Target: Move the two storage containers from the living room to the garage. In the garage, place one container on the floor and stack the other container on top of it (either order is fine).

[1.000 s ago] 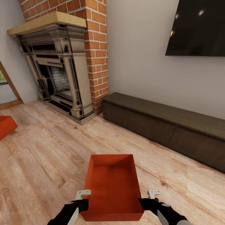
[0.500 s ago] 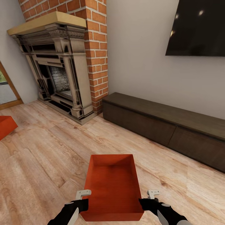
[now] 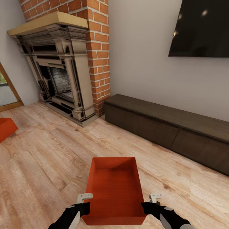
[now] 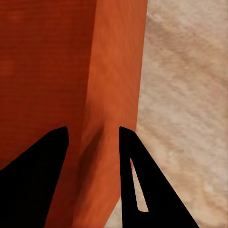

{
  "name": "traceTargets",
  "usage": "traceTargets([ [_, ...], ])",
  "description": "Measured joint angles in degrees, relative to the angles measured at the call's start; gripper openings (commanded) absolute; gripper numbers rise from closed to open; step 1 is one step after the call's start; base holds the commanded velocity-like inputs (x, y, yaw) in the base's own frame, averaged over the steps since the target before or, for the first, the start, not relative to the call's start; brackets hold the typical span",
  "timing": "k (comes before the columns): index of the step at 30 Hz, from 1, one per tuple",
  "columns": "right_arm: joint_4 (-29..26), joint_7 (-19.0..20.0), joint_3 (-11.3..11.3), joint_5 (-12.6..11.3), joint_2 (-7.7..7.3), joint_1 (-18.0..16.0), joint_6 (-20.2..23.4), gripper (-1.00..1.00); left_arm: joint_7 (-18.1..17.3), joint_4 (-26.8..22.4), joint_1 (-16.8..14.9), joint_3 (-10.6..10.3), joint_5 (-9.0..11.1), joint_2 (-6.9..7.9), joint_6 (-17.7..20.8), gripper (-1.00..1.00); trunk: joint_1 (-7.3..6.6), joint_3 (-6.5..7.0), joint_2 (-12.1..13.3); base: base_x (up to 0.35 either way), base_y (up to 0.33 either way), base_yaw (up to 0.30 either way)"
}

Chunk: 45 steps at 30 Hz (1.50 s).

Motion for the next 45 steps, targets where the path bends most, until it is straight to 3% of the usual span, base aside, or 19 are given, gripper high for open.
traceTargets([
  [8, 0.01, 2.24, 0.03, 0.31, 0.01, 0.0, 0.06, -1.0, 0.06, 0.0, 0.0, -0.05, 0.02, -0.01, -0.01, -1.0, 0.0, 0.0, 0.0, 0.0, 0.0, 0.0],
  [45, 0.22, 2.4, -0.7, 1.21, 0.08, -0.04, -0.02, -1.0, 0.08, 0.02, 0.0, -0.15, 0.06, 0.05, 0.0, -1.0, 0.0, 0.01, 0.0, 0.0, 0.0, 0.0],
])
